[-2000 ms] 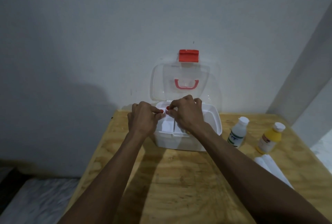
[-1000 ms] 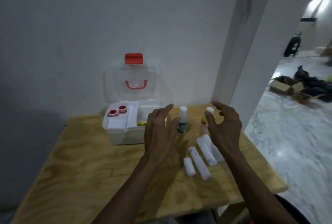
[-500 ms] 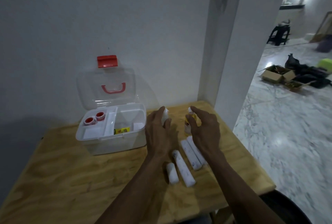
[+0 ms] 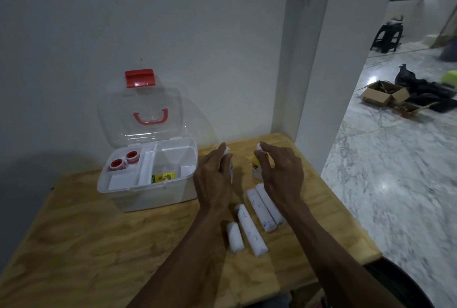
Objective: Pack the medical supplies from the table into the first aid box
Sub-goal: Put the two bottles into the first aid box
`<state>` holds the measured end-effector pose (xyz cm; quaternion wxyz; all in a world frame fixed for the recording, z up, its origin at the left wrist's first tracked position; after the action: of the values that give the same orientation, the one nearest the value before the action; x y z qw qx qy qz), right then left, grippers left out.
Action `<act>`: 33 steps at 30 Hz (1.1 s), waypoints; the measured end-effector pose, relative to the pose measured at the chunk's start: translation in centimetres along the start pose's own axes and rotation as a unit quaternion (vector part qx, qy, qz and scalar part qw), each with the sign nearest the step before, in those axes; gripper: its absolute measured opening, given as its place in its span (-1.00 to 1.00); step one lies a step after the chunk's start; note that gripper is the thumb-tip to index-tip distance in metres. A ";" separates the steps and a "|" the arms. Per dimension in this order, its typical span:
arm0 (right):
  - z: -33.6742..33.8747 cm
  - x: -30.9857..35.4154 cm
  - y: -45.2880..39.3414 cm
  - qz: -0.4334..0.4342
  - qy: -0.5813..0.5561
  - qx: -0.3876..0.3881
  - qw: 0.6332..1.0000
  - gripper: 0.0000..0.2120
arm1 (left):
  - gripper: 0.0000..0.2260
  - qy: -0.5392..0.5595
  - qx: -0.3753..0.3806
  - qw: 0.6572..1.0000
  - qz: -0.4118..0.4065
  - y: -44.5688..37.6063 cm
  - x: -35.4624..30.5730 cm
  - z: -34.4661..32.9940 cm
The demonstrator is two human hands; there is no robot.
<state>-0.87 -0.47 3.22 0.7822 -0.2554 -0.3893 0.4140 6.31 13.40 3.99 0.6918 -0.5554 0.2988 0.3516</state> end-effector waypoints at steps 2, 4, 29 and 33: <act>0.3 0.1 -0.1 0.006 -0.005 -0.008 1.000 -0.82 | -0.75 0.004 0.000 1.000 -0.004 -0.1 -0.3 0.1; 0.7 0.2 -0.3 0.013 -0.013 -0.023 1.000 -0.82 | -0.75 0.013 0.001 1.000 -0.015 0.0 -0.8 0.3; 1.2 15.4 -3.6 0.050 -0.210 0.016 0.976 -0.76 | -0.72 0.046 -0.085 0.995 -0.026 -9.6 -2.6 14.2; -1.1 15.3 -2.7 0.046 -0.198 0.031 0.979 -0.79 | -0.77 0.042 -0.072 0.996 -0.025 -10.3 -0.4 13.1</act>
<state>6.63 10.96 10.65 0.6774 -0.1619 -0.5109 0.5039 14.84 24.78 12.78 0.6454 -0.6253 0.2878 0.3309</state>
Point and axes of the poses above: each hand's wrist, its own y-axis away from the middle knuckle, its own z-axis out of the back of the hand, x = y × z, the point moved 3 cm from there along -y, towards the middle knuckle, and after that the axes turned 14 degrees about y, right-handed, at the moved point
